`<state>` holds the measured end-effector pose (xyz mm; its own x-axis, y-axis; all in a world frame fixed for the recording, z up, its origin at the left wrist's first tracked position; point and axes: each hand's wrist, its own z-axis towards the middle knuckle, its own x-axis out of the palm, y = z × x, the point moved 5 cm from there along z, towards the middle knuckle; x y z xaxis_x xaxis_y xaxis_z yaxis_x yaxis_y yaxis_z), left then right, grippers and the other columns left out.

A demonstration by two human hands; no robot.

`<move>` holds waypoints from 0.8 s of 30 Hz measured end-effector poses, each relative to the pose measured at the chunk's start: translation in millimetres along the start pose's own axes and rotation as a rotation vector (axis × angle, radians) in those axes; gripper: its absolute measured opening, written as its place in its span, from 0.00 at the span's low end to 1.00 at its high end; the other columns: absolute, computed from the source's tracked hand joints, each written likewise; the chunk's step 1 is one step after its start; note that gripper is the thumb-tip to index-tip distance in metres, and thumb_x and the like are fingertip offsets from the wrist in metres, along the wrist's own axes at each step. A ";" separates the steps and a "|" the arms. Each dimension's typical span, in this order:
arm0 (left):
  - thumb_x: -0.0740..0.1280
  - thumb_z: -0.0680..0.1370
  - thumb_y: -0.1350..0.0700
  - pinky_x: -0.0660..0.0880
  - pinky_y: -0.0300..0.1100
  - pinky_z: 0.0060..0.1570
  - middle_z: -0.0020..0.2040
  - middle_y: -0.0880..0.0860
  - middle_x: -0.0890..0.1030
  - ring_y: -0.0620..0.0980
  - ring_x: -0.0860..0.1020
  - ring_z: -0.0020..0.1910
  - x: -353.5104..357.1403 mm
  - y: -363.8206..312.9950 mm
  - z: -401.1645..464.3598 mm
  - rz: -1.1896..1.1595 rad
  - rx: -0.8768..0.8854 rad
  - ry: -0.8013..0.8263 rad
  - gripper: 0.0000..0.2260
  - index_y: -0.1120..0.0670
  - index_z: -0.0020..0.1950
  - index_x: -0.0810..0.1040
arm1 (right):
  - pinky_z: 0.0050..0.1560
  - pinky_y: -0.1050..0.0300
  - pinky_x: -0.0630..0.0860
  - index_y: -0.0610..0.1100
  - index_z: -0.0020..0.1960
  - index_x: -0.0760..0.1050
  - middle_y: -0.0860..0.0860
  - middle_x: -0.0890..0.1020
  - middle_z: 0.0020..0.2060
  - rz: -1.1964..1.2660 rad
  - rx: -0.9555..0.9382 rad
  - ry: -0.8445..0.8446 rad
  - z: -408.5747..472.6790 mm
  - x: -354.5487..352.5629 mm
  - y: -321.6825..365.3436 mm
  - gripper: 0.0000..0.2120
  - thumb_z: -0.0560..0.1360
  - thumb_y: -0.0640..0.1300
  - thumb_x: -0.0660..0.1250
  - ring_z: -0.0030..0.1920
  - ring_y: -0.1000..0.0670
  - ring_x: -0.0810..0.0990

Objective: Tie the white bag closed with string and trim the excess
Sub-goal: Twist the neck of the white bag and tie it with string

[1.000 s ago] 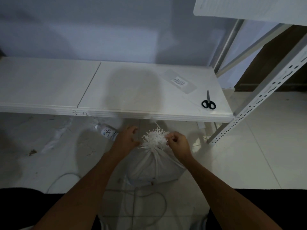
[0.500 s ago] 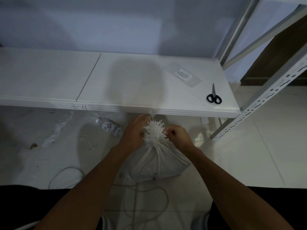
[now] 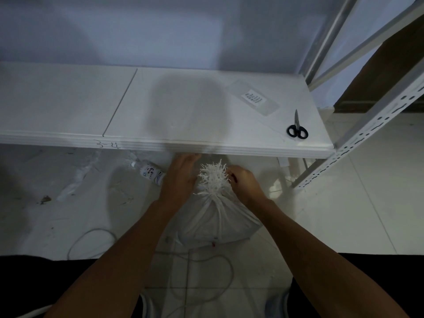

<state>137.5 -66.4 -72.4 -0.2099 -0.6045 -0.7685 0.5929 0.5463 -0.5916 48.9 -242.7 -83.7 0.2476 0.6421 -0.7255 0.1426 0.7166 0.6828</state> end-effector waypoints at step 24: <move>0.74 0.69 0.56 0.69 0.45 0.37 0.44 0.57 0.78 0.58 0.78 0.44 48.3 0.6 -31.4 -0.041 -0.227 0.017 0.10 0.53 0.38 0.72 | 0.43 0.47 0.80 0.40 0.40 0.83 0.45 0.86 0.39 0.169 0.115 0.176 -16.4 49.0 -15.3 0.07 0.71 0.37 0.66 0.41 0.47 0.84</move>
<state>103.3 -77.2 -117.5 -0.2441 -0.6200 -0.7457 0.3937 0.6393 -0.6605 43.2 -217.7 -131.1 0.1083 0.7949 -0.5970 0.2238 0.5656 0.7937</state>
